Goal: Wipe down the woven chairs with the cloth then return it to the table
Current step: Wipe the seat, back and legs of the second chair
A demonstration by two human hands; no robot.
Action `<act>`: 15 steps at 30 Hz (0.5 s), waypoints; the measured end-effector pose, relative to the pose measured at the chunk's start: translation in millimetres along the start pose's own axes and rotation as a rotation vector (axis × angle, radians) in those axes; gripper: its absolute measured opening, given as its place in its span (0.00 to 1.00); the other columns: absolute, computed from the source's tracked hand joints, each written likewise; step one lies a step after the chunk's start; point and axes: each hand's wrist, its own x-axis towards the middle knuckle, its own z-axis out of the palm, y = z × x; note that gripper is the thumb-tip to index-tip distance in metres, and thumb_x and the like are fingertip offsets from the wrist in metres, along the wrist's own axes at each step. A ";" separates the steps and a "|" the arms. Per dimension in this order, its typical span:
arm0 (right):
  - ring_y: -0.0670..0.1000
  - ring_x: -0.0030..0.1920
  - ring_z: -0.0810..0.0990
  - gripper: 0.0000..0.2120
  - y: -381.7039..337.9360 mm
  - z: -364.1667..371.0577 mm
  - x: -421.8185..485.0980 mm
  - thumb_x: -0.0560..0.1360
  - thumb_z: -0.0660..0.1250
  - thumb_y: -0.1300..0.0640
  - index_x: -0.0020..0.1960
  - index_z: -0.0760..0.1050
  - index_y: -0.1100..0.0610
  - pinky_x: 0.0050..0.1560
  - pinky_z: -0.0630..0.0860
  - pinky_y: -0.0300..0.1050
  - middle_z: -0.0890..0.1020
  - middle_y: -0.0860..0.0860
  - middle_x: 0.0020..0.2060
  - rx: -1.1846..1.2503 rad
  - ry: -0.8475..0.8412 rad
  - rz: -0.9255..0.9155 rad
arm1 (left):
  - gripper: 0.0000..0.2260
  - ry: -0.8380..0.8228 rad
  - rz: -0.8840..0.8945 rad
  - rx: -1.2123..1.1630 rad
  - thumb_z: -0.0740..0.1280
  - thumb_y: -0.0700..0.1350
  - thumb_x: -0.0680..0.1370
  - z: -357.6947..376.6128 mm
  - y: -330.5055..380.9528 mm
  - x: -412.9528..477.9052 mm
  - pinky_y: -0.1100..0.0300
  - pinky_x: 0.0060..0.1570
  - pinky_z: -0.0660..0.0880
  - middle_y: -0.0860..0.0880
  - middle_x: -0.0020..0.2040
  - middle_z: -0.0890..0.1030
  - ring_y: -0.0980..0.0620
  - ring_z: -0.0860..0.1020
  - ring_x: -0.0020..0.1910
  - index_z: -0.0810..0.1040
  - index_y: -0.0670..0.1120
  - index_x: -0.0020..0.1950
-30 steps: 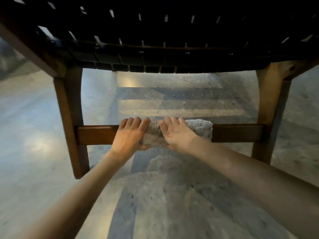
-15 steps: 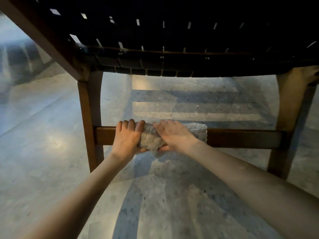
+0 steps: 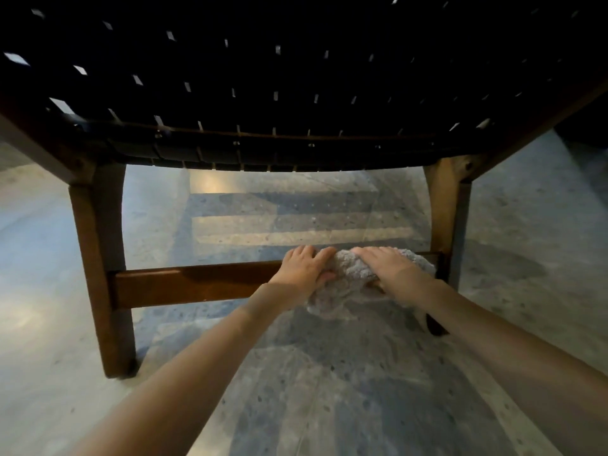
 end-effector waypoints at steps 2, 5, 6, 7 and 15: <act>0.52 0.71 0.65 0.28 -4.9 -10.4 -9.4 0.78 0.61 0.63 0.76 0.59 0.53 0.72 0.58 0.44 0.67 0.51 0.72 0.155 0.061 -0.019 | 0.21 0.043 -0.030 -0.156 0.61 0.49 0.80 -9.4 -2.2 -4.5 0.54 0.63 0.64 0.46 0.66 0.70 0.46 0.68 0.64 0.62 0.54 0.73; 0.55 0.65 0.72 0.22 -20.2 -30.6 -29.4 0.80 0.57 0.61 0.73 0.65 0.51 0.65 0.69 0.51 0.73 0.53 0.66 0.294 0.077 0.023 | 0.25 0.039 -0.063 -0.297 0.69 0.46 0.76 -27.1 -1.7 -12.4 0.54 0.61 0.70 0.47 0.66 0.70 0.48 0.70 0.62 0.64 0.55 0.71; 0.55 0.62 0.74 0.19 -24.5 -37.0 -35.0 0.81 0.56 0.58 0.71 0.65 0.50 0.62 0.70 0.51 0.74 0.53 0.64 0.293 0.100 0.031 | 0.29 0.014 -0.046 -0.339 0.71 0.47 0.74 -34.4 0.0 -14.8 0.53 0.62 0.70 0.47 0.67 0.68 0.47 0.68 0.64 0.62 0.56 0.72; 0.55 0.59 0.75 0.17 -28.1 -45.2 -41.0 0.81 0.56 0.56 0.70 0.64 0.50 0.58 0.72 0.49 0.75 0.53 0.62 0.256 0.142 0.037 | 0.34 -0.003 -0.017 -0.380 0.72 0.48 0.73 -43.0 2.8 -16.1 0.52 0.63 0.69 0.47 0.70 0.65 0.46 0.66 0.66 0.59 0.57 0.74; 0.60 0.48 0.77 0.31 -33.8 -113.3 -84.2 0.59 0.76 0.67 0.56 0.64 0.54 0.43 0.77 0.53 0.78 0.58 0.52 -0.340 0.627 -0.109 | 0.47 -0.298 0.143 -0.623 0.75 0.60 0.66 -124.7 32.1 -1.4 0.78 0.53 0.68 0.62 0.67 0.62 0.62 0.64 0.64 0.49 0.59 0.77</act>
